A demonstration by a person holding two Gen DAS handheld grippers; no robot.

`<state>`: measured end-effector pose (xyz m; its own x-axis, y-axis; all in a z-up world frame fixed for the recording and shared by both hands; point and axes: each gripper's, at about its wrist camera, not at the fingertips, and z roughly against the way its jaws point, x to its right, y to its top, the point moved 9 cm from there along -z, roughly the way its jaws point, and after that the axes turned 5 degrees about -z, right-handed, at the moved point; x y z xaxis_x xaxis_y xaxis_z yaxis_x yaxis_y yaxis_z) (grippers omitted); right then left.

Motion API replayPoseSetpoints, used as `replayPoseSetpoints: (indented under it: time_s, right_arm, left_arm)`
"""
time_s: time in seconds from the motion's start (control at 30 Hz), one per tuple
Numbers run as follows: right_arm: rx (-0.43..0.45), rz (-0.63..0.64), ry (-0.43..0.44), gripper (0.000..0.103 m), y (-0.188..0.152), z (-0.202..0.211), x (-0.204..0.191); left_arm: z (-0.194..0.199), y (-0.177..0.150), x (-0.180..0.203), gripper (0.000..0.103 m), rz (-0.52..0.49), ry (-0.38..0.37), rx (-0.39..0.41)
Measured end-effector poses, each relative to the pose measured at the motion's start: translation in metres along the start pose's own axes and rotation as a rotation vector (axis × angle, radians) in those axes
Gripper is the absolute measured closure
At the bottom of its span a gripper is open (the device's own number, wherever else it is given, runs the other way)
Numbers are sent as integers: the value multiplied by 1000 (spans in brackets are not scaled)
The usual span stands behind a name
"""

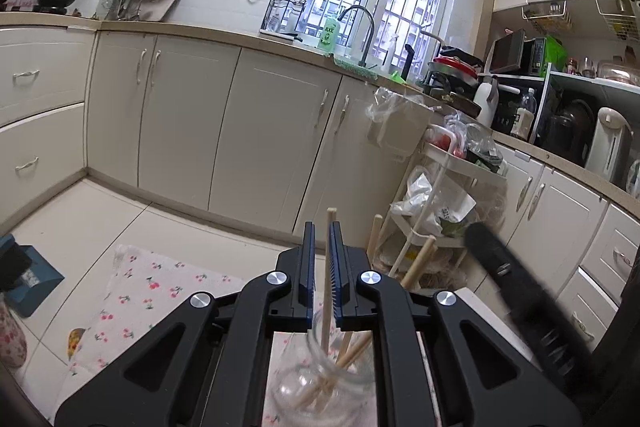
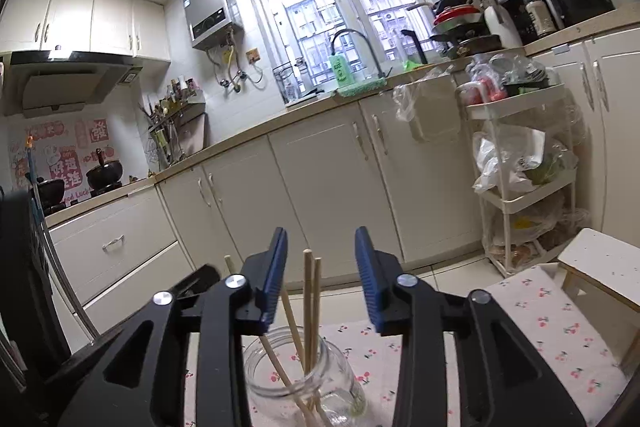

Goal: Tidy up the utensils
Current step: 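Open the left tool over the jar while the right tool releases its stick, then move both open tools back down to the remaining sticks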

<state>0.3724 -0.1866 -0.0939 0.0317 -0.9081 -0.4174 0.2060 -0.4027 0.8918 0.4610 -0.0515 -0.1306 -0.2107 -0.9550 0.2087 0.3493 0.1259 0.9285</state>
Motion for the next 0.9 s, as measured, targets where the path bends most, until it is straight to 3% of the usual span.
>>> replayPoseSetpoints:
  time_s: [0.2, 0.37, 0.5, 0.63, 0.7, 0.9]
  right_arm:
    - [-70, -12, -44, 52, -6, 30, 13]
    - [-245, 18, -88, 50, -46, 55, 21]
    - [-435, 76, -114, 50, -99, 76, 28]
    - [-572, 117, -122, 50, -143, 93, 32]
    - [-605, 125, -130, 51, -155, 100, 33]
    - [-645, 125, -154, 51, -165, 108, 38]
  left_arm:
    - [33, -15, -11, 73, 8, 7, -60]
    - [64, -53, -21, 60, -7, 17, -182]
    - [81, -92, -25, 57, -25, 22, -313]
    - [89, -130, -22, 55, -80, 38, -440]
    - [86, -148, -19, 55, -118, 51, -516]
    - [67, -171, -12, 55, -164, 84, -613]
